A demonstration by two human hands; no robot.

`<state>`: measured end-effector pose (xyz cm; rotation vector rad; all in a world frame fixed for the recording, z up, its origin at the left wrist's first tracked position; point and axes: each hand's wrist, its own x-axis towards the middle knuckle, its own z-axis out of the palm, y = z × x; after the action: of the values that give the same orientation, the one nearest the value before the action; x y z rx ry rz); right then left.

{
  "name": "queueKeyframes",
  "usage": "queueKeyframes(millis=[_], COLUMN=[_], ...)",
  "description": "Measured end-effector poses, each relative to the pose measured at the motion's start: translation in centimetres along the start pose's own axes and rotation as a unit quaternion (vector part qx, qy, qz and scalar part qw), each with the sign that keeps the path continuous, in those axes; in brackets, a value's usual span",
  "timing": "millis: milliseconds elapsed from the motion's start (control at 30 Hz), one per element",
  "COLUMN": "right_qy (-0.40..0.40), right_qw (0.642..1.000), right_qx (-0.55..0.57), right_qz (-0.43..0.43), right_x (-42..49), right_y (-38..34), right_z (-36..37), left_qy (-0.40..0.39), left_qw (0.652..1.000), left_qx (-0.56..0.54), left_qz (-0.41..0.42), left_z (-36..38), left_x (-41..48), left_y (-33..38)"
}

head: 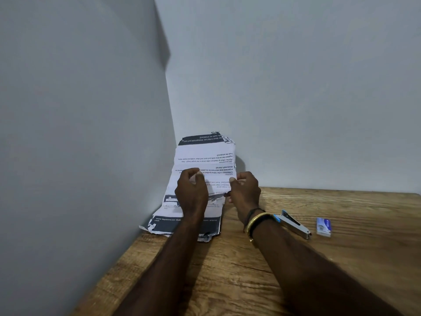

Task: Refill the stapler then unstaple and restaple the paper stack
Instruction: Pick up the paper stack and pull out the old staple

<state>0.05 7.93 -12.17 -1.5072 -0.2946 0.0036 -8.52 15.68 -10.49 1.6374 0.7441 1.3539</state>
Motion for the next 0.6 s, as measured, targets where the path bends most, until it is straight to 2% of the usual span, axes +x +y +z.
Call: queueKeyframes(millis=[200, 433, 600], right_qy=[0.009, -0.003, 0.012], right_qw=[0.999, 0.999, 0.999], right_qx=[-0.024, -0.017, 0.006], right_qz=[-0.026, -0.040, -0.052], right_x=[1.1, 1.6, 1.6], right_y=[0.5, 0.6, 0.4], right_z=[-5.5, -13.1, -17.6], left_qy=[-0.026, -0.159, -0.191], left_qw=[0.999, 0.980, 0.967], left_qx=[0.027, -0.106, -0.146], left_qz=[0.018, -0.056, -0.082], left_z=[0.0, 1.9, 4.8], left_x=[-0.5, -2.1, -4.3], left_y=[0.9, 2.6, 2.9])
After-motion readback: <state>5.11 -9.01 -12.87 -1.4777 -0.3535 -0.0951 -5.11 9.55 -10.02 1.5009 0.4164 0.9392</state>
